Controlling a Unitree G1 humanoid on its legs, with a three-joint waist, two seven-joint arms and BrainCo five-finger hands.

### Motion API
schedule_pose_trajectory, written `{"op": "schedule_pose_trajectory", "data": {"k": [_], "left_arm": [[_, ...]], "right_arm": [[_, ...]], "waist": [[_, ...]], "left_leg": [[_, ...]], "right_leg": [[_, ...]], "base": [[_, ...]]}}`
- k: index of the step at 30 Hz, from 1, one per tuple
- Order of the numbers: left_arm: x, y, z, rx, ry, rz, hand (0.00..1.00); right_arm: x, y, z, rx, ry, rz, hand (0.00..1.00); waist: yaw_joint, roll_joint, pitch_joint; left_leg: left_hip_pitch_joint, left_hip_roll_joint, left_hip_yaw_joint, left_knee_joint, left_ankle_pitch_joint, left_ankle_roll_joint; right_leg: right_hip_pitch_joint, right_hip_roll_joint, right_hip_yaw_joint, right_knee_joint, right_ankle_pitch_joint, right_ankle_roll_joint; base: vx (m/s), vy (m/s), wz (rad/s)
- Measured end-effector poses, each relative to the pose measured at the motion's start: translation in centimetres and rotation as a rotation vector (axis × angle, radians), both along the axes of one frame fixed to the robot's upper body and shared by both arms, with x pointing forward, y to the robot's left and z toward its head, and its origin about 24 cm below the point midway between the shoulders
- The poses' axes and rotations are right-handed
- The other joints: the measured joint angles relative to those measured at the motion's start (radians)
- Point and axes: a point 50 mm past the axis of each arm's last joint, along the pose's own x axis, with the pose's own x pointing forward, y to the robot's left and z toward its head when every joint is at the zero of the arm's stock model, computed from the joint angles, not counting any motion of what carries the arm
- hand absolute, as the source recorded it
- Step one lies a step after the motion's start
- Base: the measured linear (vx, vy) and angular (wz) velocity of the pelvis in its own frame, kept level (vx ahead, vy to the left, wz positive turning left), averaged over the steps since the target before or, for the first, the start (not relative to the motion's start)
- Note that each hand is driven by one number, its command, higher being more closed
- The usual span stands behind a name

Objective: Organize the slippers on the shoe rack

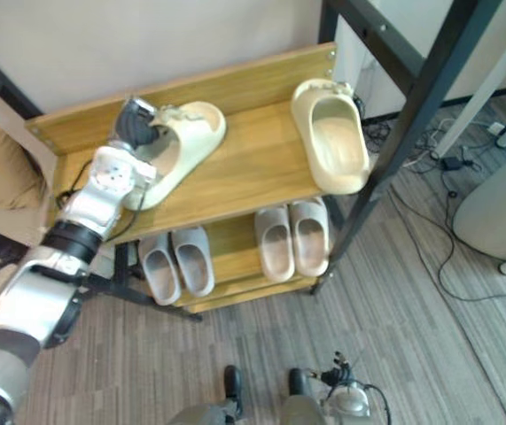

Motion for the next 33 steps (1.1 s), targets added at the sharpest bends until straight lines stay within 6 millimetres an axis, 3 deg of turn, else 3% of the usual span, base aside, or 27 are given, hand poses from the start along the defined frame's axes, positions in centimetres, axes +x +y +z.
{"op": "schedule_pose_trajectory", "data": {"k": [11, 12, 33], "left_arm": [[0.0, -1.7, -0.3, -0.176, 0.012, -0.069, 1.00], [0.0, -1.8, -0.3, -0.178, 0.012, -0.072, 0.00], [-0.1, -3.5, -0.4, -0.239, 0.004, -0.110, 0.00]], "right_arm": [[0.3, 0.0, 0.0, 0.000, 0.000, 0.002, 0.00], [0.3, 0.0, 0.1, -0.001, 0.000, 0.002, 0.00], [0.9, 0.1, 0.1, -0.007, 0.002, 0.026, 0.00]], "waist": [[-0.011, 0.009, 0.005], [-0.014, 0.009, 0.005], [-0.032, 0.009, 0.021]], "left_leg": [[0.002, -0.003, -0.005, 0.000, 0.000, 0.000], [0.003, -0.004, -0.006, 0.000, 0.000, 0.000], [0.021, -0.004, -0.018, 0.000, 0.000, 0.000]], "right_leg": [[0.017, -0.002, -0.013, -0.020, 0.002, -0.001], [0.023, -0.004, -0.019, -0.024, 0.004, 0.000], [0.048, -0.009, -0.030, -0.030, 0.007, 0.005]], "base": [[0.00, 0.000, 0.03], [0.00, 0.005, 0.06], [0.00, 0.000, 0.01]]}}
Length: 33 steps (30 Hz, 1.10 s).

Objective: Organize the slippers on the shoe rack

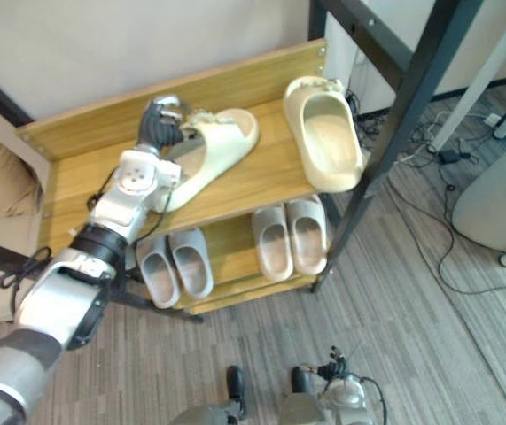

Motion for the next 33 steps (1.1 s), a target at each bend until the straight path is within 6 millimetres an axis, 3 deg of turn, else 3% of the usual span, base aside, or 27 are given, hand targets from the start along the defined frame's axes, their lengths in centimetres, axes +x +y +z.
{"op": "schedule_pose_trajectory", "data": {"k": [16, 28, 33], "left_arm": [[-0.1, -0.7, -0.1, -0.046, 0.009, -0.029, 0.00], [-0.7, -0.3, 2.2, -0.062, -0.081, -0.052, 0.00], [-1.5, 0.6, 4.1, -0.084, -0.176, -0.054, 0.00]], "right_arm": [[0.0, -0.2, 0.0, -0.015, 0.011, 0.027, 0.00], [-0.3, -0.3, -0.1, -0.013, 0.023, 0.026, 0.00], [-0.5, -0.5, -0.3, -0.016, 0.040, 0.027, 0.00]], "waist": [[-0.002, 0.000, 0.002], [0.021, 0.003, 0.003], [0.037, 0.003, 0.003]], "left_leg": [[0.013, -0.001, -0.015, 0.000, 0.000, 0.000], [0.012, -0.002, -0.054, 0.000, 0.008, 0.001], [0.012, -0.001, -0.072, 0.000, 0.011, 0.001]], "right_leg": [[0.026, 0.000, -0.015, -0.002, 0.000, 0.000], [0.040, 0.002, -0.052, 0.002, -0.006, -0.007], [0.047, 0.005, -0.069, 0.005, -0.010, -0.011]], "base": [[-0.01, -0.001, 0.01], [-0.01, -0.008, 0.09], [-0.03, -0.014, 0.09]]}}
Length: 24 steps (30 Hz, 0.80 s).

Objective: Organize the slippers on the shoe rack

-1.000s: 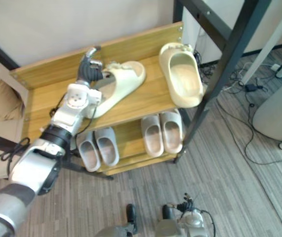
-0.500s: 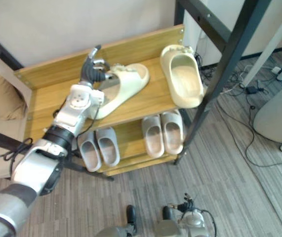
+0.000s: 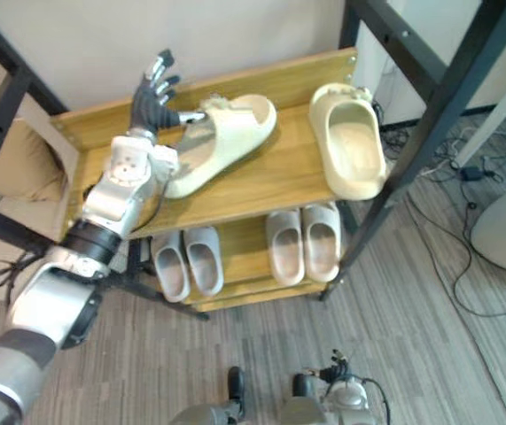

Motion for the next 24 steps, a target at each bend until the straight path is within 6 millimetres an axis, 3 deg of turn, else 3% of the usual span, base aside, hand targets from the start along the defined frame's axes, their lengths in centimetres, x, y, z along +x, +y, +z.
{"op": "schedule_pose_trajectory", "data": {"k": [4, 10, 19, 24], "left_arm": [[-0.6, 0.7, 0.2, -0.029, -0.038, -0.001, 0.00], [-0.7, 1.7, -2.0, -0.059, 0.020, 0.017, 0.00], [-0.8, 2.0, -2.7, -0.061, 0.039, 0.024, 0.00], [-1.7, 2.7, -5.4, -0.106, 0.098, 0.014, 0.00]], "right_arm": [[0.0, 0.0, 0.0, -0.001, 0.002, 0.001, 0.00], [-0.1, 0.2, -0.1, -0.003, 0.011, 0.020, 0.00], [-0.1, 0.3, -0.2, -0.003, 0.018, 0.028, 0.00], [-0.1, 0.3, -0.2, -0.003, 0.020, 0.027, 0.00]], "waist": [[0.001, 0.001, 0.000], [0.010, 0.001, 0.000], [0.031, 0.000, -0.001], [0.035, -0.001, -0.001]], "left_leg": [[0.000, -0.001, -0.005, 0.000, 0.000, 0.000], [0.002, -0.003, -0.026, 0.000, 0.000, 0.000], [0.001, -0.004, -0.033, 0.000, 0.001, 0.001], [0.001, -0.003, -0.033, 0.000, 0.001, 0.001]], "right_leg": [[0.002, 0.000, -0.005, 0.000, -0.001, 0.000], [0.012, 0.000, -0.020, 0.000, -0.007, 0.001], [0.015, -0.001, -0.032, 0.000, -0.009, 0.001], [0.016, 0.001, -0.031, 0.000, -0.009, 0.001]], "base": [[-0.01, -0.007, 0.04], [-0.01, -0.009, 0.08], [-0.01, -0.005, 0.04], [0.00, 0.000, 0.00]]}}
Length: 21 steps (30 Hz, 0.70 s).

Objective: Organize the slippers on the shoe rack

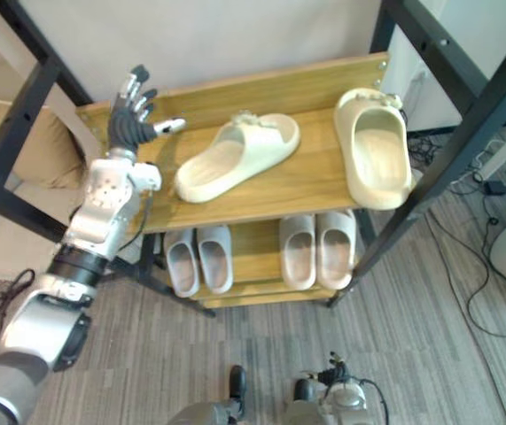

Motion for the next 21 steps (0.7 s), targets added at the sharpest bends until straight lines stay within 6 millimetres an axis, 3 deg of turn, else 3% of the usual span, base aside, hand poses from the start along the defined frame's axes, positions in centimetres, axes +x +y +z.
{"op": "schedule_pose_trajectory", "data": {"k": [11, 16, 21], "left_arm": [[-1.7, 0.4, -3.5, -0.138, 0.091, -0.063, 0.00], [-2.6, -1.0, -5.5, -0.128, 0.147, -0.137, 0.00], [-3.9, -3.6, -6.3, -0.161, 0.139, -0.237, 0.00]], "right_arm": [[-0.2, 0.0, -0.1, 0.000, 0.017, -0.003, 0.00], [-0.4, 0.1, -0.2, -0.001, 0.025, 0.001, 0.00], [-0.8, 0.1, -0.5, -0.001, 0.049, 0.000, 0.00]], "waist": [[0.012, -0.005, -0.003], [0.012, -0.011, -0.008], [0.015, -0.025, -0.021]], "left_leg": [[0.001, -0.001, -0.017, 0.000, 0.004, 0.001], [0.002, -0.001, -0.021, 0.000, 0.006, 0.001], [0.002, -0.003, -0.028, 0.000, 0.006, 0.001]], "right_leg": [[0.009, 0.000, -0.016, -0.002, 0.000, 0.000], [0.014, 0.000, -0.024, -0.005, 0.000, 0.001], [0.020, 0.000, -0.031, -0.011, -0.001, 0.001]], "base": [[-0.01, -0.005, 0.04], [-0.01, -0.006, 0.04], [-0.01, -0.007, 0.05]]}}
